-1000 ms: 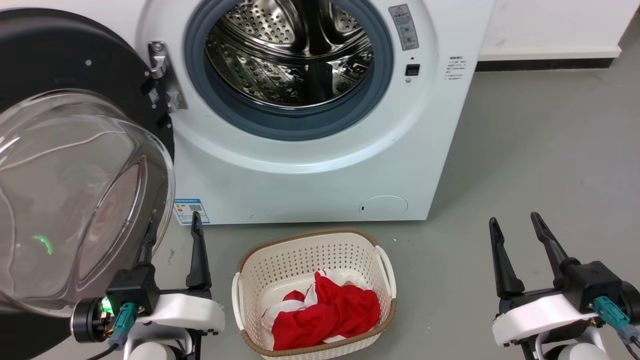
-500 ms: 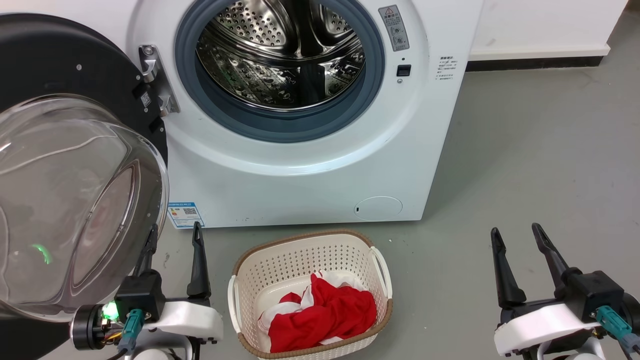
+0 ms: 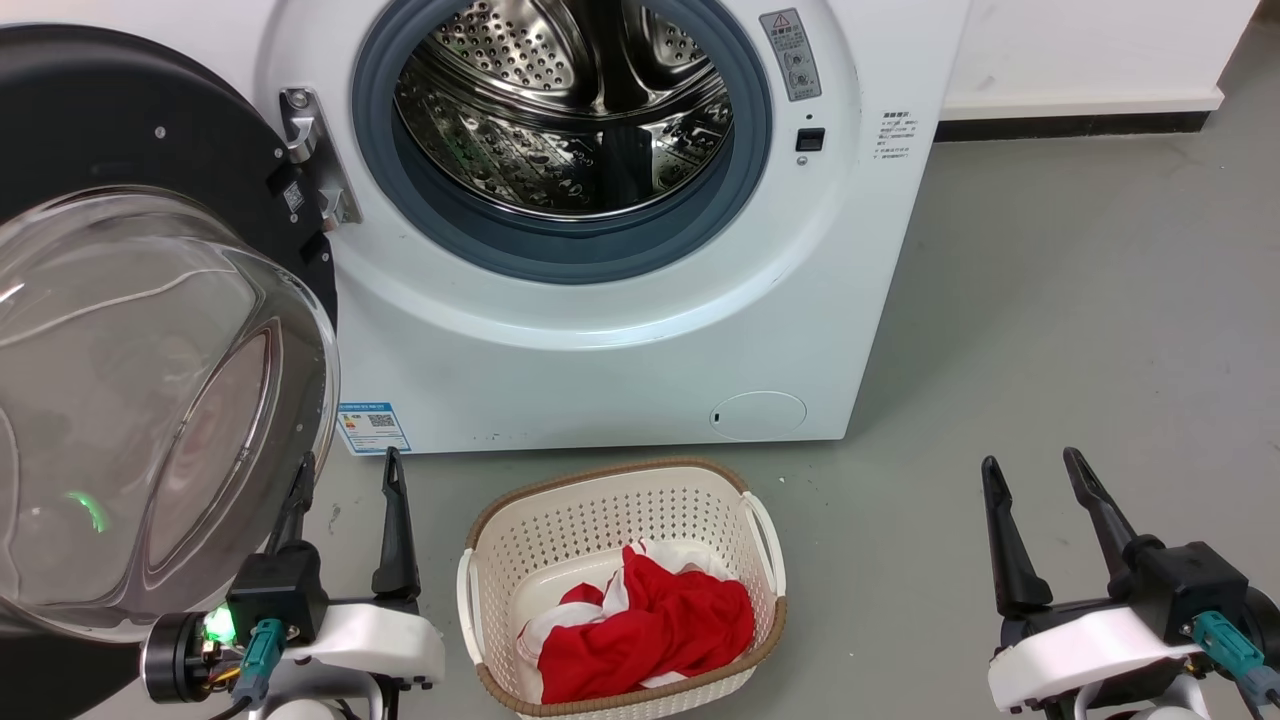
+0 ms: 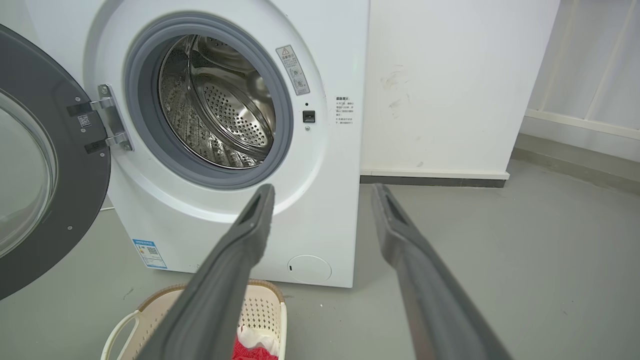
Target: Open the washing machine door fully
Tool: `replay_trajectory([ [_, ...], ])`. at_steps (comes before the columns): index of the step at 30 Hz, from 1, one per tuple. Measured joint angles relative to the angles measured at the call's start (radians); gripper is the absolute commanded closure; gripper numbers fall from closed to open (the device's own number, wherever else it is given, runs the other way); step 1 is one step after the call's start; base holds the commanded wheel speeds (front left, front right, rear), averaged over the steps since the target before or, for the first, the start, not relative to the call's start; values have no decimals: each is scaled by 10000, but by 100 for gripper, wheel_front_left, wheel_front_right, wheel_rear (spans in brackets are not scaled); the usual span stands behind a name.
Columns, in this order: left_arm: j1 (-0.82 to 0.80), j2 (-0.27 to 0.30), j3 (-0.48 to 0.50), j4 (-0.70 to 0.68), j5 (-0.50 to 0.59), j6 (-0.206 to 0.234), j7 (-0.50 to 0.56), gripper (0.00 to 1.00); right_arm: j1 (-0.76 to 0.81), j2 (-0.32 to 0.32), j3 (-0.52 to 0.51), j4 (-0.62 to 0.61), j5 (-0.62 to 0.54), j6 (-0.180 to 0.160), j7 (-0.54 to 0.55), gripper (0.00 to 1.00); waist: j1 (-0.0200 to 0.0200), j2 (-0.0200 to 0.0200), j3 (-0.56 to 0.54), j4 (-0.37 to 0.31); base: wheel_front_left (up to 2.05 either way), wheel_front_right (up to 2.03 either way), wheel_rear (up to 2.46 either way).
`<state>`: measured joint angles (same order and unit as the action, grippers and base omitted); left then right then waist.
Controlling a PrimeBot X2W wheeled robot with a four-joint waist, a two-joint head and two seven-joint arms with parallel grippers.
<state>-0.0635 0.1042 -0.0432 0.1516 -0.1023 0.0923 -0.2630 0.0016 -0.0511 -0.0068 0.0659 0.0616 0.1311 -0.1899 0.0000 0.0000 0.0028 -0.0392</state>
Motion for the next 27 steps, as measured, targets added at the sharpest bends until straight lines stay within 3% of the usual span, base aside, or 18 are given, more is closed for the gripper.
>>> replay_trajectory([
  [7, 0, -130, 165, 4, 105, -109, 0, 0, -5, 0, -8, 13, 8, 0, 4, 0, 0, 0, 31, 1, 0, 0, 0],
  [8, 12, -148, 161, 92, 100, -107, 6, 100, 9, 0, 0, 94, 6, 0, 4, 100, 0, 0, 31, 1, 0, 0, 0],
  [12, 214, -224, 190, 468, -75, -134, 163, 100, 167, 2, 6, 401, 198, 0, 38, 100, 0, 0, 32, 5, 0, 0, 0],
  [27, 191, -261, 464, 554, -3007, -499, 861, 100, 125, -25, -88, 677, 3285, 0, 560, 100, 0, 0, 28, 53, 0, 0, 0],
])
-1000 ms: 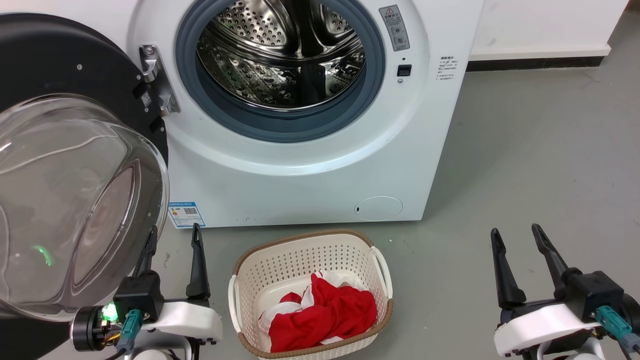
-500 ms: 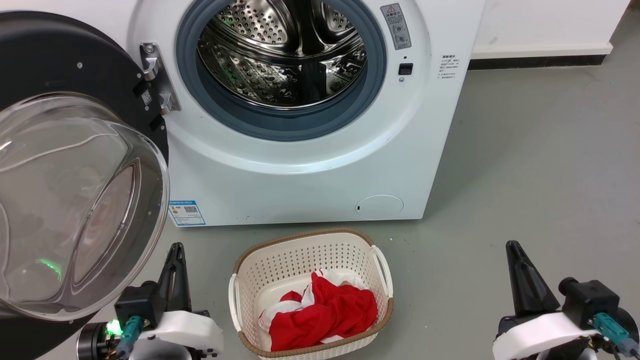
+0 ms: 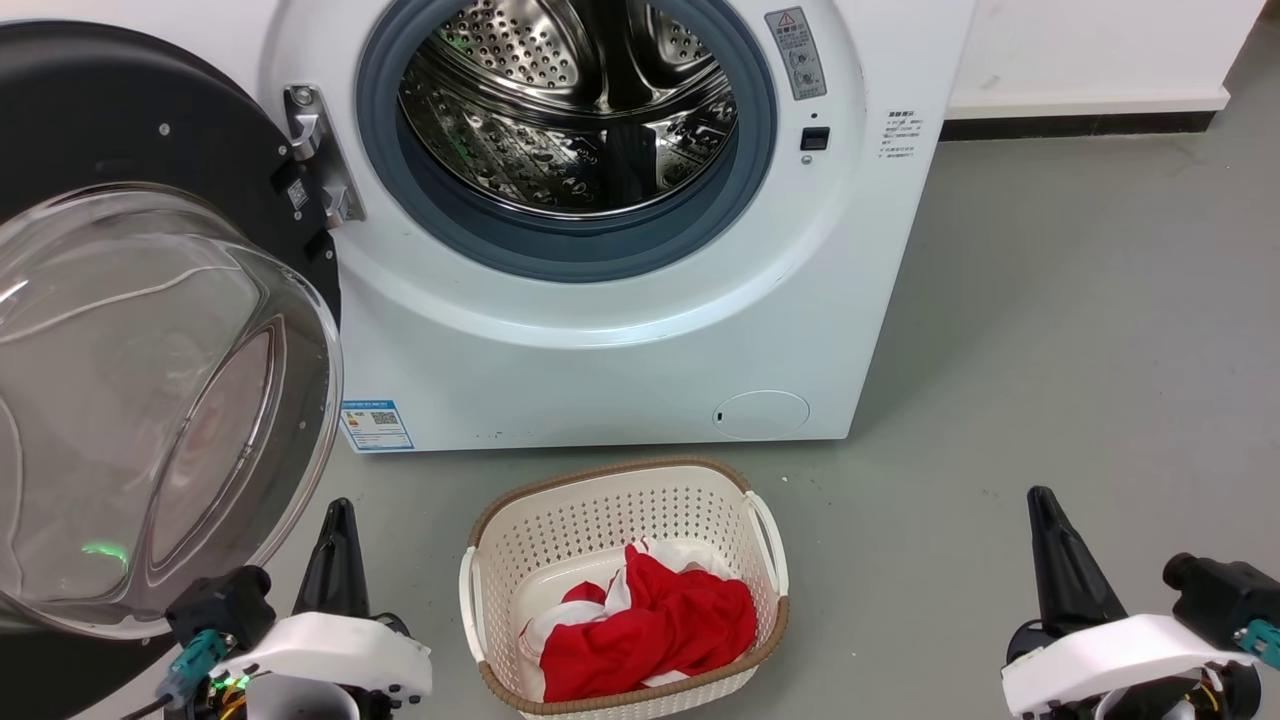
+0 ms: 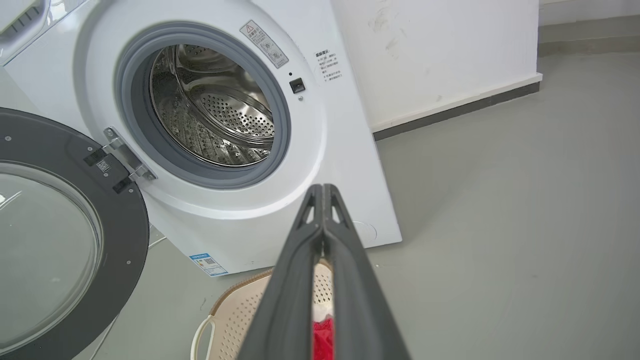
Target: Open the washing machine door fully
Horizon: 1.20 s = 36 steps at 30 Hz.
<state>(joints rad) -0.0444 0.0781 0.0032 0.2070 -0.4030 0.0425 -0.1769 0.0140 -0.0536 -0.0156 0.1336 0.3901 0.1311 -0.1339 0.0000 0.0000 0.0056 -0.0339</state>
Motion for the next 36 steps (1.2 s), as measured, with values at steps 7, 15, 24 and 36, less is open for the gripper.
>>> replay_trajectory([
  [7, -12, -23, 82, 15, -1218, -180, 268, 100, -145, -23, -48, 102, 1266, 0, 207, 100, 0, 0, -1, 22, 0, 0, 0],
  [15, -58, -65, 192, 63, -2495, -357, 593, 100, -212, -44, -107, 238, 2581, 0, 441, 100, 0, 0, -3, 47, 0, 0, 0],
  [24, -133, -107, 330, 107, -3800, -546, 886, 100, -361, -56, -186, 339, 3912, 0, 679, 100, 0, 0, -6, 74, 0, 0, 0],
  [36, -218, -138, 460, 155, -5369, -780, 1277, 100, -535, -69, -290, 485, 5538, -2, 995, 100, 0, 0, -8, 111, 0, 0, 0],
])
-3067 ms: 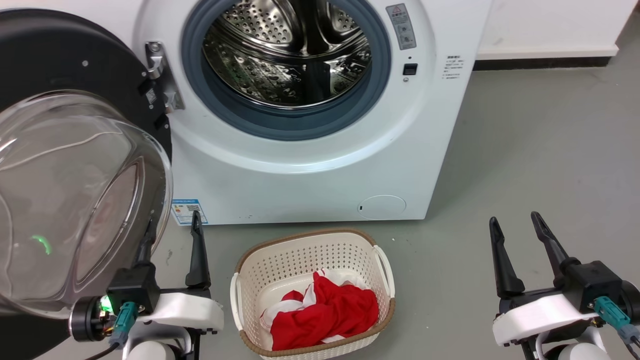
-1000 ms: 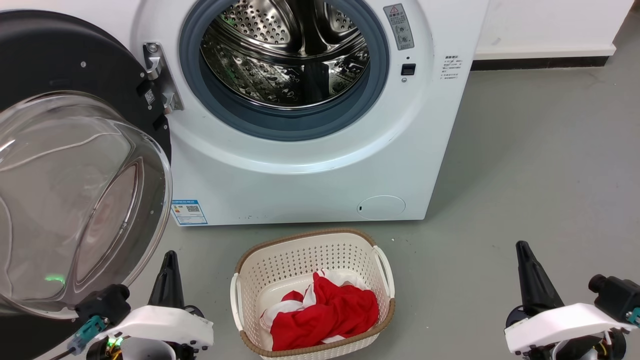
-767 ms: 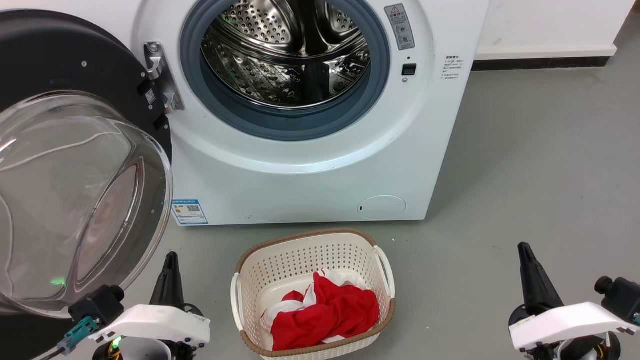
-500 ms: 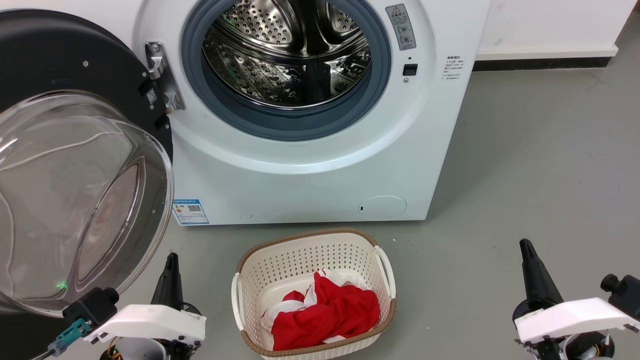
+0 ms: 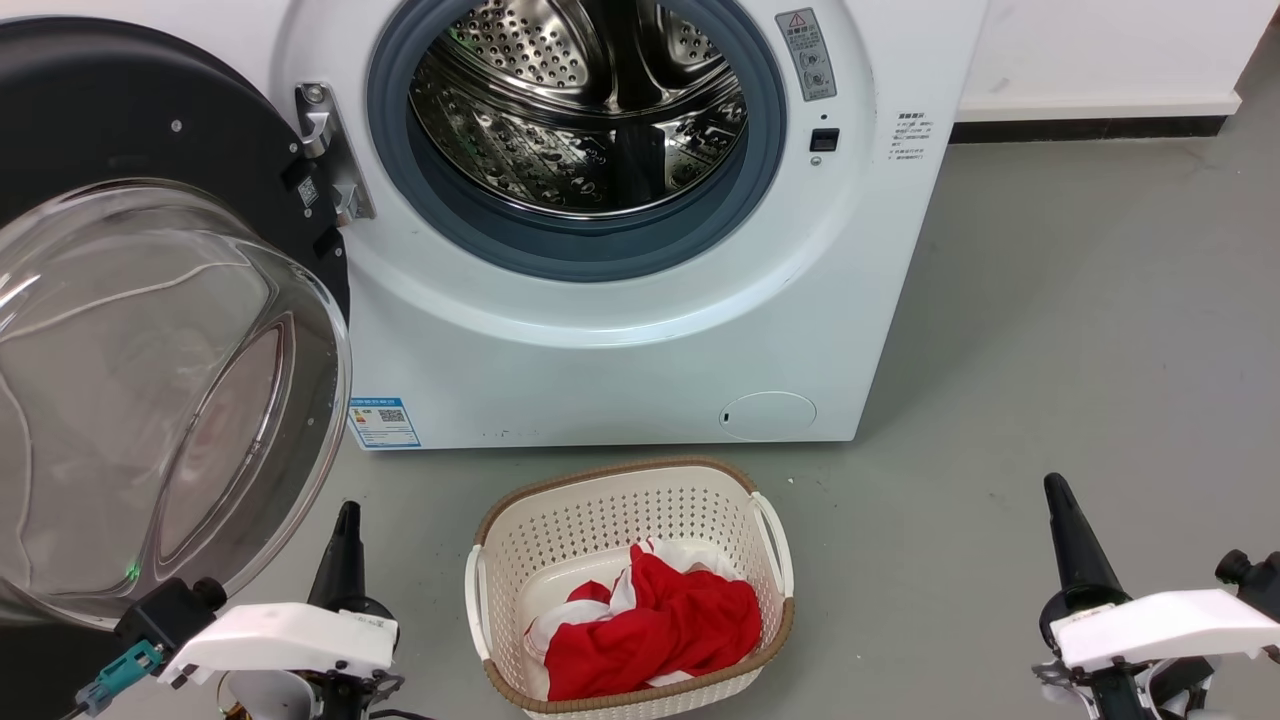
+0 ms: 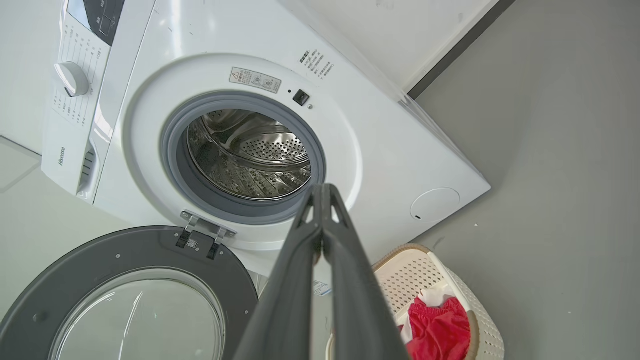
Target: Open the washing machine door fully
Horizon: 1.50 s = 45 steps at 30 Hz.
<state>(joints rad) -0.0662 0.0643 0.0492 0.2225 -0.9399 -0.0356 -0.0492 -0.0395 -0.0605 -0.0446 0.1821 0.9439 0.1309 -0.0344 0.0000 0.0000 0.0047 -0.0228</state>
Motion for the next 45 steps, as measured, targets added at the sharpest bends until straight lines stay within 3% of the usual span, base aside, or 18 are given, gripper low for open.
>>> replay_trajectory([
  [45, -232, -92, 453, 148, -4552, -623, 1108, 100, -427, -10, -357, 424, 4608, 0, 901, 100, 1, 0, -10, 139, 0, 0, 0],
])
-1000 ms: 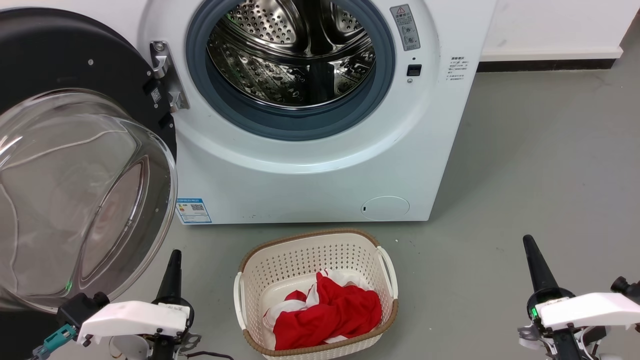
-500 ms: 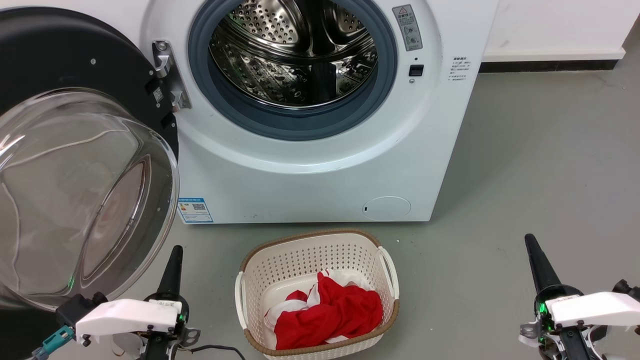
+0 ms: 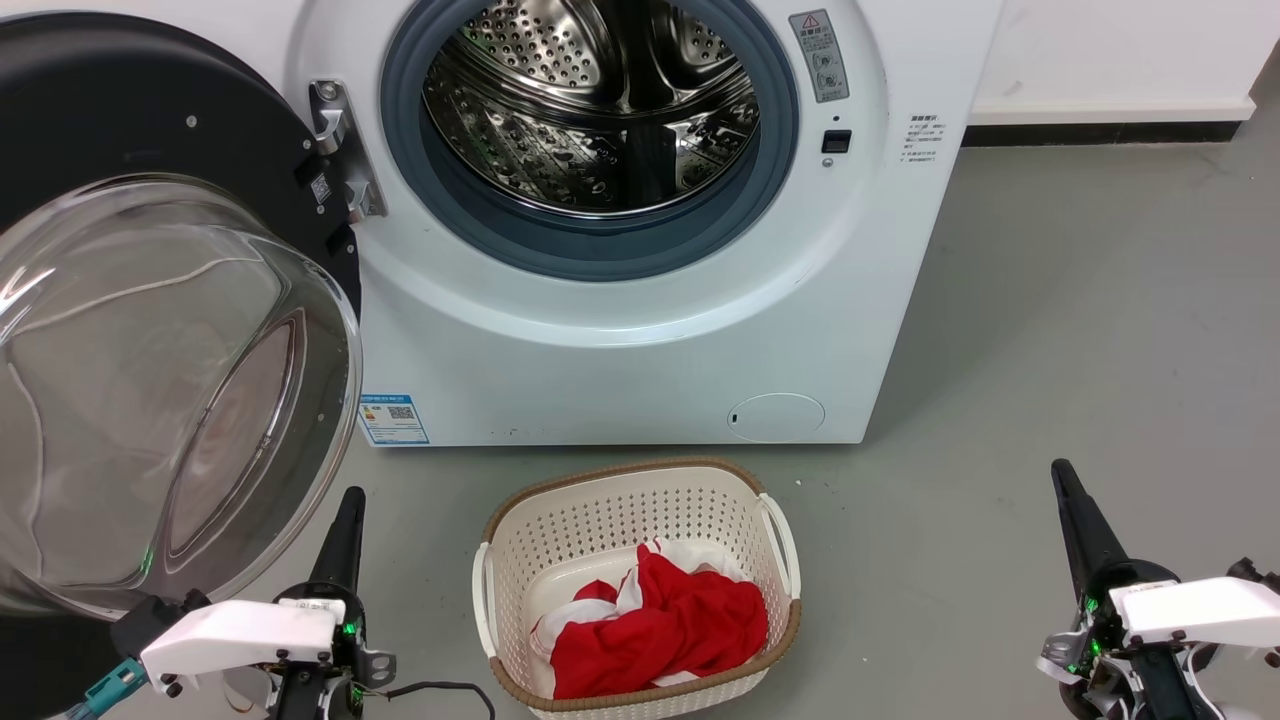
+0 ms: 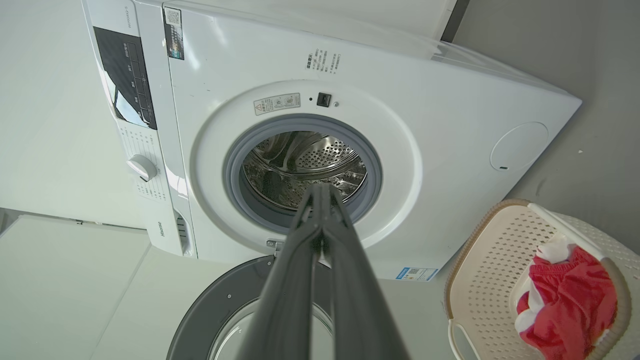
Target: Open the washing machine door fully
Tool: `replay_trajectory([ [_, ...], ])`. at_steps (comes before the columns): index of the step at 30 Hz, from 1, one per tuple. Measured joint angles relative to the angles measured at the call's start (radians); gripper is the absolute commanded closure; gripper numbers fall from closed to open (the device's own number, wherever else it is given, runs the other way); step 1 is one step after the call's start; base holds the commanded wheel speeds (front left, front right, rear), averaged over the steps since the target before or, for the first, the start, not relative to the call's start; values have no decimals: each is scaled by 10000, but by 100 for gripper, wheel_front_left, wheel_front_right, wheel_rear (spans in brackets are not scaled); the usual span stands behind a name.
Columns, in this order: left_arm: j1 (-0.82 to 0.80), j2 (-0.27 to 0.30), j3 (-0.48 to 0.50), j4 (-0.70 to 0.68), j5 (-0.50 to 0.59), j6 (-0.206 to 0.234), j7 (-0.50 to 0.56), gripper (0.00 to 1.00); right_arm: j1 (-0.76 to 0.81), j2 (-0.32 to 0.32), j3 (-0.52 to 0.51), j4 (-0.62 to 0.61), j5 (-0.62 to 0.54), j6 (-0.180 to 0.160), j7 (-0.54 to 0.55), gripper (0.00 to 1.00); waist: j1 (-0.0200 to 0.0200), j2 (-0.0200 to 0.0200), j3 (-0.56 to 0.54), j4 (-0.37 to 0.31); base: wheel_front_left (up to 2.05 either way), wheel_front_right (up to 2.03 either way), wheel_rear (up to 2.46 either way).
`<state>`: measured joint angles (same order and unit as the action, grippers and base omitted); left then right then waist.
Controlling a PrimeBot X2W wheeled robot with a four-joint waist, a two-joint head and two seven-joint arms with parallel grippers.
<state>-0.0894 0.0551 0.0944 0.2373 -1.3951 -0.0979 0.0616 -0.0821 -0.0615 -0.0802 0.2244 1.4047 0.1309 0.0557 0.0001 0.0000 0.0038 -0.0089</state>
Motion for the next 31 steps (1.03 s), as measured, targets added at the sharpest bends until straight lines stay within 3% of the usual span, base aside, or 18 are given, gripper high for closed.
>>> replay_trajectory([
  [31, -154, -42, 190, 82, -2173, -314, 531, 100, -200, 8, -194, 198, 2180, -2, 474, 100, -1, 0, -7, 89, 0, 0, 0],
])
